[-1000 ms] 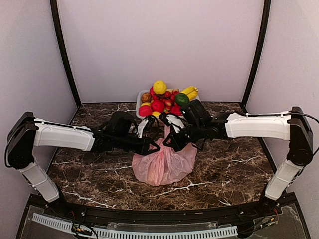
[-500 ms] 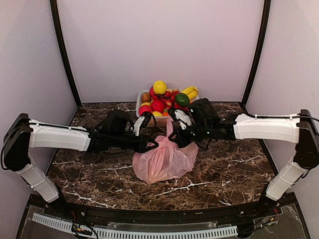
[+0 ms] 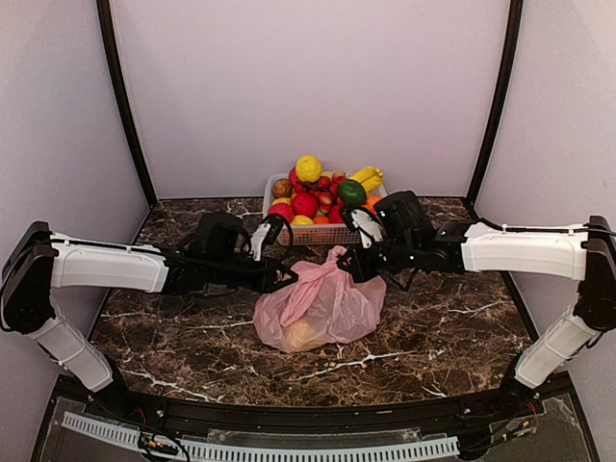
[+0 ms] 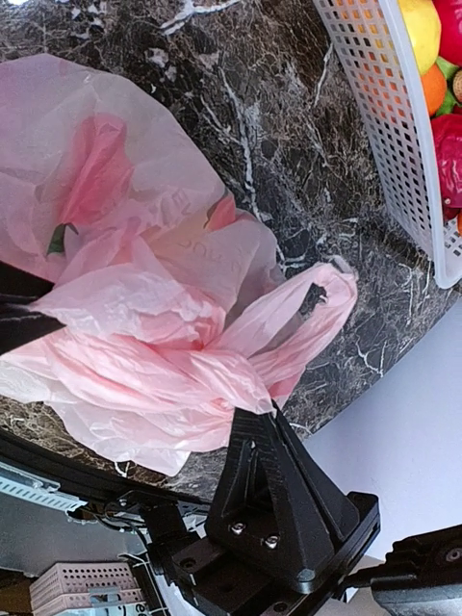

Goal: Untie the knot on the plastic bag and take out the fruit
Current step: Untie the bag handles from the takeout bag.

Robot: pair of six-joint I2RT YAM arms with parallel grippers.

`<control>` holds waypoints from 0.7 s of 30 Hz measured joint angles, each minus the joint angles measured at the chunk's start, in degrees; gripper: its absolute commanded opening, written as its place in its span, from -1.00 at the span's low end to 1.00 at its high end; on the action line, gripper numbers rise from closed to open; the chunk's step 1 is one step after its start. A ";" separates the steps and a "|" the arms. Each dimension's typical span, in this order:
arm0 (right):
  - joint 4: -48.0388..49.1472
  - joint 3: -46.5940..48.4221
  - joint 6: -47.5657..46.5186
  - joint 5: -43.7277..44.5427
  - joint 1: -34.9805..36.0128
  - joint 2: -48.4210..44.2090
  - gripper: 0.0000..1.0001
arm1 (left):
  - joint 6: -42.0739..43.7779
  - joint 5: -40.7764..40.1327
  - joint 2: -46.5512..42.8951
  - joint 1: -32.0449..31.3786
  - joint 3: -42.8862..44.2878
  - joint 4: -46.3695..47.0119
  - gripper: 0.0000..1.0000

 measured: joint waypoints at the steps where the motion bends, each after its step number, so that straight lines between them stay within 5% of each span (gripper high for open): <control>1: 0.02 -0.26 0.11 0.20 -0.17 -0.37 -1.00 | -0.04 -0.09 -0.33 0.26 -0.26 -0.02 -0.98; 14: 1.29 -1.95 0.59 -0.92 -1.05 -1.90 -1.00 | -0.96 -0.50 -2.16 1.92 -2.25 -0.44 -0.92; 16: 1.51 -1.97 0.42 -2.05 -1.27 -1.90 -1.00 | -0.92 -0.50 -2.19 1.92 -2.25 -0.96 -0.69; 18: 1.51 -1.97 0.15 -3.13 -1.70 -1.90 -1.00 | -0.61 -0.81 -2.27 2.05 -2.16 -2.51 -0.23; 21: 1.51 -1.97 -0.15 -4.26 -2.32 -1.90 -1.00 | 1.31 -2.36 -2.91 2.62 -0.94 -7.37 0.06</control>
